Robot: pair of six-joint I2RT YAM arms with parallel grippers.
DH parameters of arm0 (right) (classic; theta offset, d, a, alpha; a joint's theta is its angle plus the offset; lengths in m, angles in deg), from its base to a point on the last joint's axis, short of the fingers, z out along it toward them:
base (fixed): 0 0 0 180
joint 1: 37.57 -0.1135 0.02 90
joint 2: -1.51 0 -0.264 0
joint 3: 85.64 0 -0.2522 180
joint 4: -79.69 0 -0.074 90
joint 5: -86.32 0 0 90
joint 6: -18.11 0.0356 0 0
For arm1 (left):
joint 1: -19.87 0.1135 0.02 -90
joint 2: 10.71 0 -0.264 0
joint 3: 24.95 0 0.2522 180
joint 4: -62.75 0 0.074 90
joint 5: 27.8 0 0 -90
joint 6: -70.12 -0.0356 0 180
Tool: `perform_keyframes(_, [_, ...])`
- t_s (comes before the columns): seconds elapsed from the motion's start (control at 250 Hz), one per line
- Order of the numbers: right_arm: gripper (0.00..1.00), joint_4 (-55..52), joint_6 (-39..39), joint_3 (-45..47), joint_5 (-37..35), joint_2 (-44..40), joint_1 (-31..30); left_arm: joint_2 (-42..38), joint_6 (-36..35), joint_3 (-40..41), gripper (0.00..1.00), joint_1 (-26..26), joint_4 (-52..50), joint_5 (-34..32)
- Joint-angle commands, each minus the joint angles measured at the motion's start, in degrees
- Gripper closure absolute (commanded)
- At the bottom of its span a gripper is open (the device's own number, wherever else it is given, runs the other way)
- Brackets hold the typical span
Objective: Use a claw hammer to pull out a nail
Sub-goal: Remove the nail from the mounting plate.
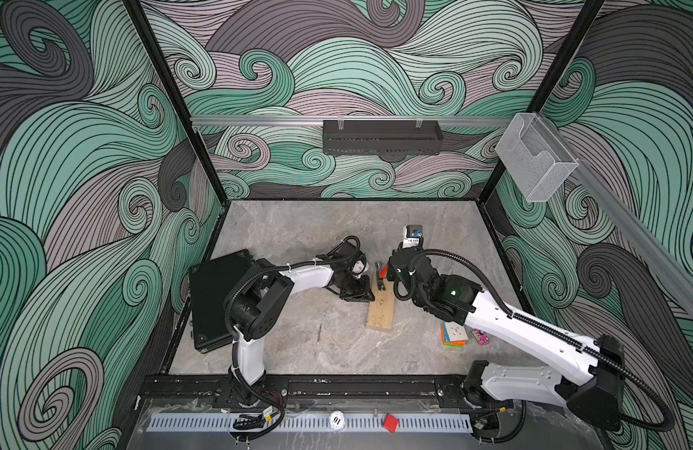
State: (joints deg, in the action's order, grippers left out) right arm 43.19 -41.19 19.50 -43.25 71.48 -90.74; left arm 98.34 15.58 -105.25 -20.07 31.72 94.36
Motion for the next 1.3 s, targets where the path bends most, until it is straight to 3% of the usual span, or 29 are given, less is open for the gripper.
perform_keyframes(0.0, [0.96, -0.83, -2.21, -4.2, -0.22, 1.57, -0.04, 2.95, -0.47, 0.03, 0.83, -0.62, -4.06, -4.07])
perform_keyframes(0.192, [0.95, -6.94, -2.46, -11.3, 1.34, 6.48, 1.08, 3.44, -1.14, -0.34, 0.83, -0.68, -6.51, -6.11])
perform_keyframes(0.511, [0.95, -16.94, -1.34, -20.17, 10.03, 11.85, 7.08, 5.35, -1.7, -1.04, 0.84, -1.26, -10.48, -9.53])
perform_keyframes(0.803, [0.93, -35.13, -4.05, -35.38, 16.32, 20.86, 11.61, 6.17, -2.32, -1.66, 0.84, -1.48, -11.72, -10.45])
perform_keyframes(1.295, [0.92, -37.06, -8.28, -43.31, 20.06, 23.94, 13.86, 7.1, -3.33, -3.55, 0.83, -1.54, -13.76, -11.12])
